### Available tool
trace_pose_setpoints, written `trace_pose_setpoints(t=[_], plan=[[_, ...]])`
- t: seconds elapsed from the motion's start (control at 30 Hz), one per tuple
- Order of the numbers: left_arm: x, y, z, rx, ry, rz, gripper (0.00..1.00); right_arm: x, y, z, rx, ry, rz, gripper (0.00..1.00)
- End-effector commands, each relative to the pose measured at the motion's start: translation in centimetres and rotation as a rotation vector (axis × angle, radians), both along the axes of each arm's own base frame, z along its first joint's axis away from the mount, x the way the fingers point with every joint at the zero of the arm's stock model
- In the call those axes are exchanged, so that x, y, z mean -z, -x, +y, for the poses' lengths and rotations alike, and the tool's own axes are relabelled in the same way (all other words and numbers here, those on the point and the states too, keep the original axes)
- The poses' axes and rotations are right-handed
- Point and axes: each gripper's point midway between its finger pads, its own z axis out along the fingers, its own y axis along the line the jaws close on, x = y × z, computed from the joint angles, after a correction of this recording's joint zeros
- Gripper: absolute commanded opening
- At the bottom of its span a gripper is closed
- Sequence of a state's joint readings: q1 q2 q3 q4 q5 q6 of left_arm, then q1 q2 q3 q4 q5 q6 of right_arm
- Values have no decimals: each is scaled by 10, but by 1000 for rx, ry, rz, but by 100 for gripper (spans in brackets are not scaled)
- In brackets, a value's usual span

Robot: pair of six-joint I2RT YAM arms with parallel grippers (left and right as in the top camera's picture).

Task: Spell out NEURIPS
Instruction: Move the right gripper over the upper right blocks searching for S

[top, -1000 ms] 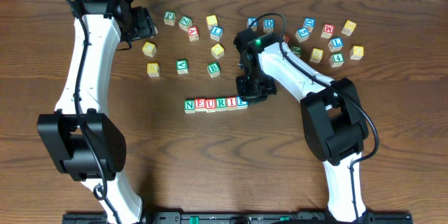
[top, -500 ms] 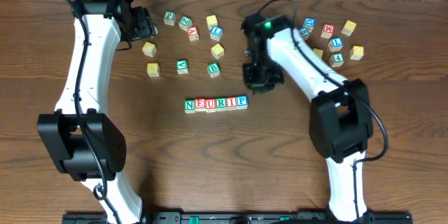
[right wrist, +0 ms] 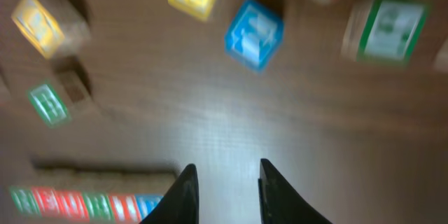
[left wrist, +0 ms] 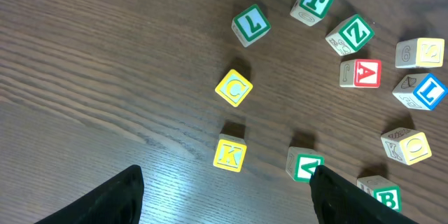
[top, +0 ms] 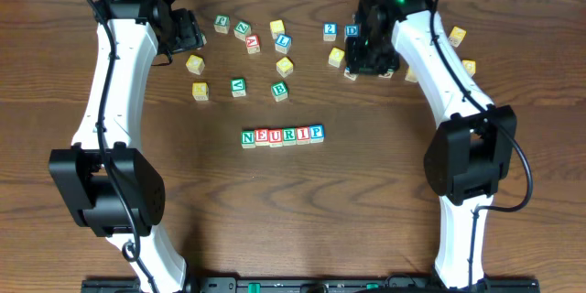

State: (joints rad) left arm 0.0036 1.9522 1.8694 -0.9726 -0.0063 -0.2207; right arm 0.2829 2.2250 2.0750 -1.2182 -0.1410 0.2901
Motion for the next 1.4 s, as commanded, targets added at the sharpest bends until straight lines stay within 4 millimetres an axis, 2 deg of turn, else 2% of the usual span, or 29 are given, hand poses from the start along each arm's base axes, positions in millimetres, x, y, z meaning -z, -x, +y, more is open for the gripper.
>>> trace_pose_setpoints(t=[0.0,0.23,0.37,0.47,0.6,0.73,0.87,1.0,1.27,1.37], plan=[[5,5,0,2,-6,19,75,-19,-25,-5,5,-16,-118,26],[5,5,0,2,-6,19,75,-24,-60,-13,43,59,-270,33],[5,5,0,2,-6,20,75,-25,-66,-29,112,87,-283,34],[5,4,0,2,-6,18,75,-24,-69,-42,141,102,-284,40],[4,3,0,2,-6,15,75,-26,-73,-42,143,76,-292,45],[3,1,0,2,-6,4,75,-32,-80,-25,110,4,-329,52],[3,0,0,2,-6,0,75,-33,-83,-8,81,-27,-349,54],[3,0,0,2,-6,0,75,-29,-80,6,56,-33,-343,55],[3,0,0,2,-6,1,75,-32,-69,51,-23,-49,-364,56],[3,0,0,2,-6,1,75,-32,-65,61,-42,-53,-365,56]])
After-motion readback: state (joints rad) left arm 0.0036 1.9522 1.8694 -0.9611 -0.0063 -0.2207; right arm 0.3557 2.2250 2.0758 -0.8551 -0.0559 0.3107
